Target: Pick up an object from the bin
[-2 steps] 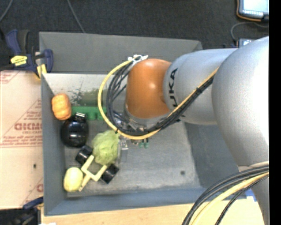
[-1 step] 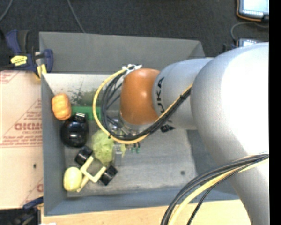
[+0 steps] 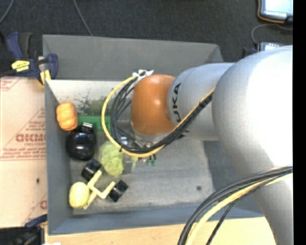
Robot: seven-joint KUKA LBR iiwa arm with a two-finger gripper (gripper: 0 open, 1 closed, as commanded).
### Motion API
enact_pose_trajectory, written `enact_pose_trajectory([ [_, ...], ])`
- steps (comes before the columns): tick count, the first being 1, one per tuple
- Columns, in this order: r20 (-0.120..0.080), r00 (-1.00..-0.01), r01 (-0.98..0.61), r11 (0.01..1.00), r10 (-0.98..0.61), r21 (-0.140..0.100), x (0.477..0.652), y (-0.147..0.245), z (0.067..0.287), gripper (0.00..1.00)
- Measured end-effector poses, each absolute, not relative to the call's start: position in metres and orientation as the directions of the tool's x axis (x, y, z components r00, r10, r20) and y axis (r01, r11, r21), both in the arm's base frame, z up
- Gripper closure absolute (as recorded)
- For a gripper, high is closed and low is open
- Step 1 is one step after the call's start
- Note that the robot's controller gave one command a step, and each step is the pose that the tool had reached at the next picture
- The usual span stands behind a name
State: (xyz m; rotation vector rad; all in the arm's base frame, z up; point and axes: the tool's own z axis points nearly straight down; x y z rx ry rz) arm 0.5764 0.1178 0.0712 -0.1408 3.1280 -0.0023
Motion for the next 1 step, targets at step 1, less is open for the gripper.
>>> enact_pose_trajectory([
  [1, -0.011, -0.994, -0.105, 0.994, -0.105, -0.002, 0.5759, 0.1179, 0.0712, 1.0],
])
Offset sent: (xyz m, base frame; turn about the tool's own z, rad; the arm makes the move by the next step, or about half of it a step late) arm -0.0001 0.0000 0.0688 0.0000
